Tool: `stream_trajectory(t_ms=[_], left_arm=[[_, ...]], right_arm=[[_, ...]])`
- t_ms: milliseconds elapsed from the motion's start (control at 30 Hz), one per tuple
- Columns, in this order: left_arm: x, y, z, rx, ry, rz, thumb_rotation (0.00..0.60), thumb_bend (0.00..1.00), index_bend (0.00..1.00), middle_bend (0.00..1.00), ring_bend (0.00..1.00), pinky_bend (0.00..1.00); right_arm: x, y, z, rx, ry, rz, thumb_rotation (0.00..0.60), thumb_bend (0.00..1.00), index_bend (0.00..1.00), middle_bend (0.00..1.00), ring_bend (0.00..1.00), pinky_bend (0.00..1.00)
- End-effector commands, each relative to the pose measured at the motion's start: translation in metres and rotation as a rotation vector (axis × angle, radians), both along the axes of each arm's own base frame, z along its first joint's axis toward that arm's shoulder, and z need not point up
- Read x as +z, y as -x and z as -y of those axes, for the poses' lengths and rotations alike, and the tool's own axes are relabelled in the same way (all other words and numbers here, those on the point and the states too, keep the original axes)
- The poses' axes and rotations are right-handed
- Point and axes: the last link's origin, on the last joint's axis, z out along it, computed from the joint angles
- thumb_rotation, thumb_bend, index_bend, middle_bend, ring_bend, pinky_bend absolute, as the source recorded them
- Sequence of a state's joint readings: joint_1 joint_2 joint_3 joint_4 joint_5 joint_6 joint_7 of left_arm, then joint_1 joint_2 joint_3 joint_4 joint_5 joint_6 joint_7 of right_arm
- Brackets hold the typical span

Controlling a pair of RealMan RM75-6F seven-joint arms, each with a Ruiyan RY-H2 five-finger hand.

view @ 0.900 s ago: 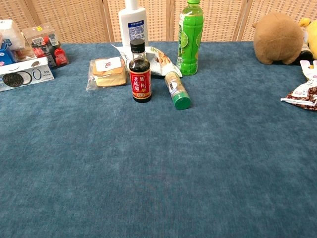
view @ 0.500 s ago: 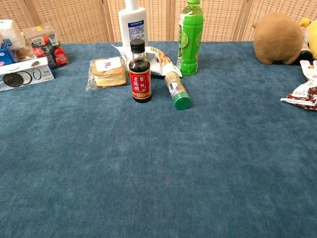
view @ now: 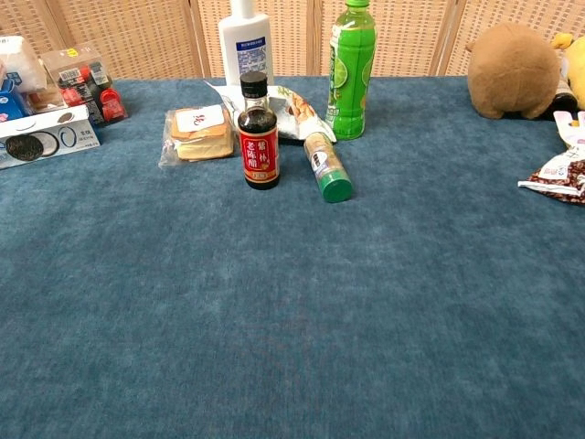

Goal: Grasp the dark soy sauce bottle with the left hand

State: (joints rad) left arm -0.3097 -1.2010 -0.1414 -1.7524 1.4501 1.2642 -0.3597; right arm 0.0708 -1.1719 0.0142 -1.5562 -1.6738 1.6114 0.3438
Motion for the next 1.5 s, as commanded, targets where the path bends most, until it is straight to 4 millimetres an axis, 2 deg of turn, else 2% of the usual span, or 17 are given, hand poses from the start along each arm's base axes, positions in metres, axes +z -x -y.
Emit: stream_trajectory(t_ms=[33,600,933,1367,1433,1500], left_arm=[[-0.017,-0.011,-0.021,0.009,0.009,0.000,0.600,0.00,0.00,0.00,0.00,0.00],[-0.104,-0.074,-0.080,0.019,0.109,-0.077,0.600,0.00,0.00,0.00,0.00,0.00],[-0.130,-0.103,-0.102,0.014,0.106,-0.051,0.600,0.00,0.00,0.00,0.00,0.00],[-0.158,-0.134,-0.112,-0.017,0.113,-0.020,0.600,0.00,0.00,0.00,0.00,0.00],[-0.161,-0.136,-0.115,-0.011,0.109,-0.020,0.600,0.00,0.02,0.00,0.00,0.00],[-0.164,-0.136,-0.117,-0.010,0.098,-0.033,0.600,0.00,0.10,0.00,0.00,0.00]], right_arm=[[0.000,0.000,0.000,0.002,-0.003,0.002,0.600,0.00,0.00,0.00,0.00,0.00],[0.001,-0.003,-0.001,0.008,-0.010,0.026,0.600,0.00,0.00,0.00,0.00,0.00],[0.006,0.001,0.002,-0.009,-0.001,0.053,0.600,0.00,0.00,0.00,0.00,0.00],[0.012,0.005,0.004,-0.024,0.005,0.087,0.600,0.00,0.00,0.00,0.00,0.00],[0.012,0.005,0.004,-0.026,0.004,0.093,0.600,0.00,0.00,0.00,0.00,0.00],[0.013,0.005,0.004,-0.027,0.003,0.103,0.600,0.00,0.00,0.00,0.00,0.00]])
